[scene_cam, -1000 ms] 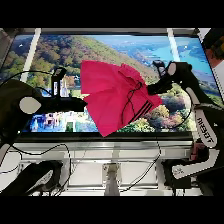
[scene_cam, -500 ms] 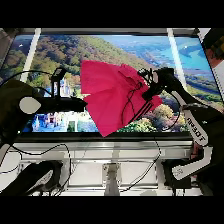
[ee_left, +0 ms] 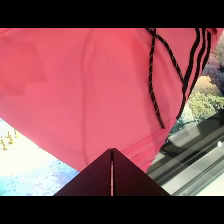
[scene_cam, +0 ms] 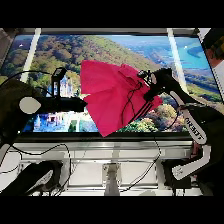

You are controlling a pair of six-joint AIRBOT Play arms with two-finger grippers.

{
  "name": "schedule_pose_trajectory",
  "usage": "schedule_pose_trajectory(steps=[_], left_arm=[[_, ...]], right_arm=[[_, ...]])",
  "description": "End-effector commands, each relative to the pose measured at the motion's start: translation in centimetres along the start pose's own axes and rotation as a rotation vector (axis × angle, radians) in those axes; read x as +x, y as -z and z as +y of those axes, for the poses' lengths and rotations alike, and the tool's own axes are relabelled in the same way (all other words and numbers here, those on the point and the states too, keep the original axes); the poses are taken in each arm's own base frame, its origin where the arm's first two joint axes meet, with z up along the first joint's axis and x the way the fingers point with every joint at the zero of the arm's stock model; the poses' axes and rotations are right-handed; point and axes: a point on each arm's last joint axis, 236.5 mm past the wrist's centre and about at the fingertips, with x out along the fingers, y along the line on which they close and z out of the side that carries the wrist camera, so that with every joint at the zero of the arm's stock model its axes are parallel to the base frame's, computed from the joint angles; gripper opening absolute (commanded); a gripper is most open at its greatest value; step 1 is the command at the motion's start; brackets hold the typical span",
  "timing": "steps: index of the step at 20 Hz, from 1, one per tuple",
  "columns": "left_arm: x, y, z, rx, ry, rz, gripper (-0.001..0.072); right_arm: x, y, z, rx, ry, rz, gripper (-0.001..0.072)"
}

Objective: Fold the clothes and pants, and hang the long-sleeved shirts on hangers.

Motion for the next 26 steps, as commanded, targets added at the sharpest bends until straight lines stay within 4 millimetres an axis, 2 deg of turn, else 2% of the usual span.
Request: schedule_pose_trajectory(steps=[1,3,4,6,8,9,10,15,18,20,23,25,26], left_arm=[[0.0,0.0,0.0,0.000,-0.001,-0.001,0.0010],[0.0,0.0,0.0,0.000,-0.001,-0.001,0.0010],[0.0,0.0,0.0,0.000,-0.001,-0.001,0.0010],[0.0,0.0,0.0,0.000,-0.001,-0.001,0.0010],[0.0,0.0,0.0,-0.001,-0.001,-0.001,0.0010],[0.0,0.0,0.0,-0.001,-0.001,-0.001,0.0010],[0.0,0.0,0.0,-0.001,-0.001,-0.001,0.0010],[0.0,0.0,0.0,-0.001,0.000,-0.001,0.0010],[0.0,0.0,0.0,-0.001,0.000,0.000,0.0010],[0.0,0.0,0.0,-0.001,0.000,0.000,0.0010],[0.0,0.0,0.0,-0.002,0.000,0.000,0.0010],[0.0,0.0,0.0,-0.001,0.000,0.000,0.0010],[0.0,0.0,0.0,-0.001,0.000,0.000,0.0010]], right_arm=[[1.2,0.7,0.3,-0.001,-0.008,0.046,0.0445],[1.2,0.6,-0.4,0.019,0.022,0.048,0.0440],[1.1,0.7,-1.4,0.049,0.064,0.051,0.0385],[0.7,1.1,-3.3,0.119,0.146,0.060,0.0355],[0.6,1.2,-4.0,0.179,0.177,0.060,0.0119],[0.6,1.1,-4.0,0.202,0.178,0.054,0.0044],[0.6,0.9,-4.1,0.232,0.182,0.043,0.0016],[0.3,1.3,-6.2,0.444,0.254,0.011,0.0012],[-0.3,2.4,-8.8,0.676,0.262,-0.024,0.0012],[-1.9,2.1,-11.7,0.818,0.259,-0.098,0.0012],[-5.3,-0.4,-17.7,1.036,0.240,-0.333,0.0016],[-7.3,-2.4,-21.5,1.127,0.224,-0.526,0.0091],[-8.0,-3.1,-23.5,1.177,0.221,-0.629,0.0090]])
